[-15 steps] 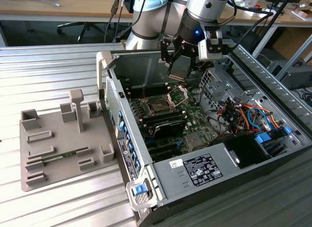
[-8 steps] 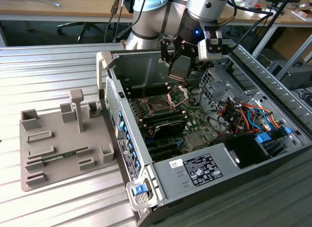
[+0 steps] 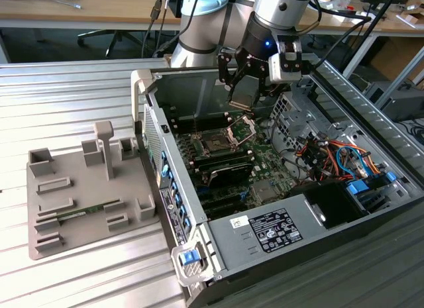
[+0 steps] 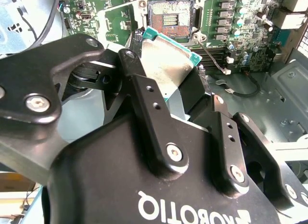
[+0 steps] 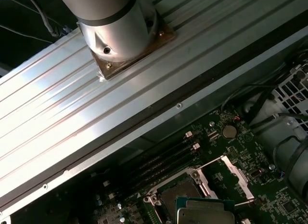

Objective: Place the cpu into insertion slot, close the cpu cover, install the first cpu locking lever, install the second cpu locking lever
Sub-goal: 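Place the cpu into insertion slot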

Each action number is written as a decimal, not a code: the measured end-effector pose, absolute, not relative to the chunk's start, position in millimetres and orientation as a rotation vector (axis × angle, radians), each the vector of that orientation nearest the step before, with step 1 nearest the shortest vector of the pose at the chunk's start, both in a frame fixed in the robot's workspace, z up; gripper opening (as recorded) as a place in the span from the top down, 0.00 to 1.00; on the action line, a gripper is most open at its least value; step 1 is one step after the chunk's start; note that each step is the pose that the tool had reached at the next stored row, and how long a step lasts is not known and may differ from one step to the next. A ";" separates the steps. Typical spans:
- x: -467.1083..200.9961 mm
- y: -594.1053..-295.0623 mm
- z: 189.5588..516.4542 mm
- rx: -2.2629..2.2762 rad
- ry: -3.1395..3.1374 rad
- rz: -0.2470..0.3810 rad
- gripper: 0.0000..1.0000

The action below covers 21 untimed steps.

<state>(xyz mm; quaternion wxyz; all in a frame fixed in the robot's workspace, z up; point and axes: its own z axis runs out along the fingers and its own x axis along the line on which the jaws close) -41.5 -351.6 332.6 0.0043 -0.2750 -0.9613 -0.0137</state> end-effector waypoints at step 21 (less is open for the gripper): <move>-41.5 -351.6 332.6 -0.897 -3.002 -0.042 0.46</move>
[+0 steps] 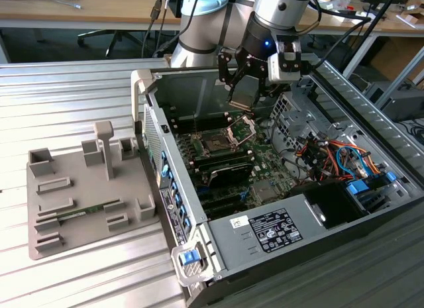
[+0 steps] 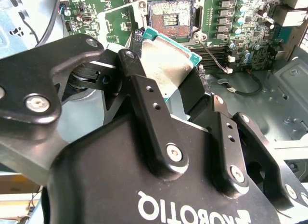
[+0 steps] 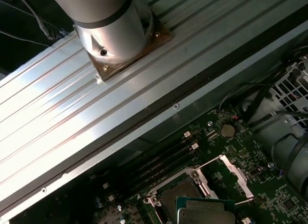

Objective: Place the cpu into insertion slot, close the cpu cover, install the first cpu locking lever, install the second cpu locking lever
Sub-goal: 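Place the cpu into insertion slot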

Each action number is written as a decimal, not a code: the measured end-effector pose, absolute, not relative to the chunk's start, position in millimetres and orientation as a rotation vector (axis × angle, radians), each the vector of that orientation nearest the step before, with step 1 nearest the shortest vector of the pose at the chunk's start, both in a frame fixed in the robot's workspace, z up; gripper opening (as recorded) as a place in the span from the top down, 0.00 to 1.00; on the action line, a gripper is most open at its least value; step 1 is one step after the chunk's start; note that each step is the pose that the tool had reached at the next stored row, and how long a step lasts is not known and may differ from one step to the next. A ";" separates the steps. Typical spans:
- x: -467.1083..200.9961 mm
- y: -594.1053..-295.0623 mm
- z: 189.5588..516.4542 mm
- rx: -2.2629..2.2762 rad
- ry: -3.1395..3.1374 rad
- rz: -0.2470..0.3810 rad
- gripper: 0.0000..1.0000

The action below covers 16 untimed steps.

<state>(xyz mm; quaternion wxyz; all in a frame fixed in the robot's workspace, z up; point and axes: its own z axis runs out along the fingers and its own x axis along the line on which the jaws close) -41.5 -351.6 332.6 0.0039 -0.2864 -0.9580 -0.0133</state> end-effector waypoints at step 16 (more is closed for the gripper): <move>-41.5 -351.6 332.4 -0.925 -2.995 -0.038 0.46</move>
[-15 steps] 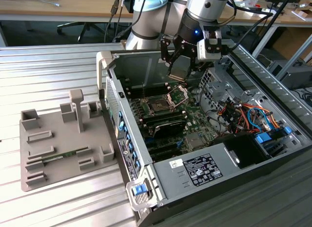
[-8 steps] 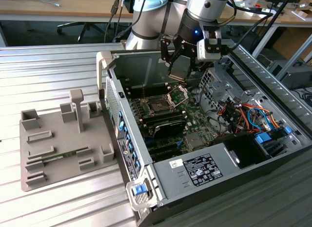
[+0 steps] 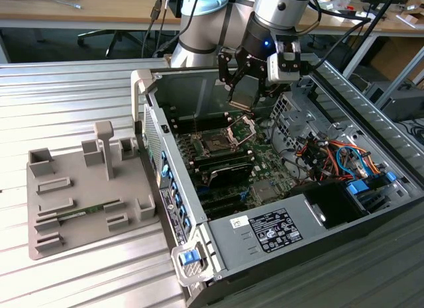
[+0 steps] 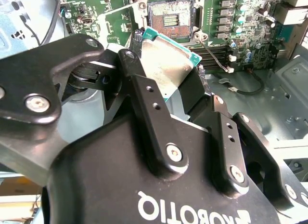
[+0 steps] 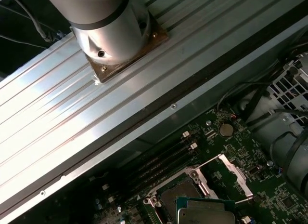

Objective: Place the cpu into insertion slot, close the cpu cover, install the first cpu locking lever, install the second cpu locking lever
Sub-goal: 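Place the cpu into insertion slot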

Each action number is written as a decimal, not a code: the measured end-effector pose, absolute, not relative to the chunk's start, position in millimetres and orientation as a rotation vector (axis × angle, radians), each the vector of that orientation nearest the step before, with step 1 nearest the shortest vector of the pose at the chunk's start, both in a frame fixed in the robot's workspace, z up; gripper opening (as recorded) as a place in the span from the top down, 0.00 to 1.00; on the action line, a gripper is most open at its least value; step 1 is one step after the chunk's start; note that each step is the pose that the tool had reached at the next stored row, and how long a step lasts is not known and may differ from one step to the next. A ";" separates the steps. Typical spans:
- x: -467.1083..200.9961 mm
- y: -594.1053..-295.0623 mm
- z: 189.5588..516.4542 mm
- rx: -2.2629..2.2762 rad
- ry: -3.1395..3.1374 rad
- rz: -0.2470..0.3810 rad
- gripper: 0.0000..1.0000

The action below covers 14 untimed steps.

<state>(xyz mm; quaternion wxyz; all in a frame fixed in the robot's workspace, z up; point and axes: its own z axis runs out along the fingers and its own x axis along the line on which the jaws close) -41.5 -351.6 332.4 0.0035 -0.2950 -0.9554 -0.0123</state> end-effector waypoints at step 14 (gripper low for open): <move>-41.5 -351.5 332.0 -0.935 -2.992 -0.037 0.46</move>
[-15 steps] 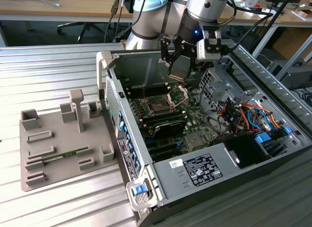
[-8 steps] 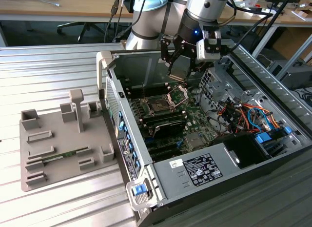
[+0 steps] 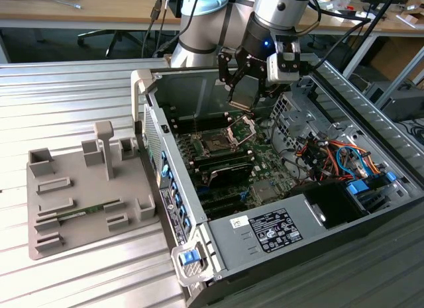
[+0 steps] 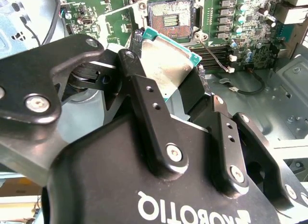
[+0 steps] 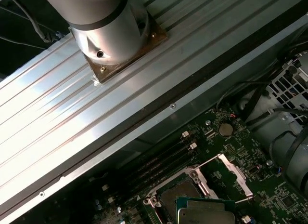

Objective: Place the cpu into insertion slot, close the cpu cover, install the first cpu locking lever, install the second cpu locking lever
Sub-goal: 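Place the cpu into insertion slot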

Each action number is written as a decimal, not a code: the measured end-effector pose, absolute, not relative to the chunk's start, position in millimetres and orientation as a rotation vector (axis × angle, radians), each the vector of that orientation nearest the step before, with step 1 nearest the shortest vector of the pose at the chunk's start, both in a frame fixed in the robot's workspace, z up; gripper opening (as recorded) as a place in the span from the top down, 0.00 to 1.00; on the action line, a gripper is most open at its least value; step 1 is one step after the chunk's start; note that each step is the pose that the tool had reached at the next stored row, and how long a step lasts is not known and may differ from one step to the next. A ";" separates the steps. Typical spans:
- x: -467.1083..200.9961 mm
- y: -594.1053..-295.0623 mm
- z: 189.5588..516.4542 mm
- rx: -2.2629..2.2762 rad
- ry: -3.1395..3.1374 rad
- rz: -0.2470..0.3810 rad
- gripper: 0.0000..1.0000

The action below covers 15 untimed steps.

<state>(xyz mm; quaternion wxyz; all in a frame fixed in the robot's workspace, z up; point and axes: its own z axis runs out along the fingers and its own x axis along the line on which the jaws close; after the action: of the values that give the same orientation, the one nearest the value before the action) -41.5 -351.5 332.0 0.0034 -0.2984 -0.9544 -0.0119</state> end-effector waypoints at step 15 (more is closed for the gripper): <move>-41.5 -351.3 331.6 -0.942 -2.990 -0.035 0.46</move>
<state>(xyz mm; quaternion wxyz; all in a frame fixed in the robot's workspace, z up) -41.5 -351.3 331.6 0.0031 -0.3005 -0.9537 -0.0112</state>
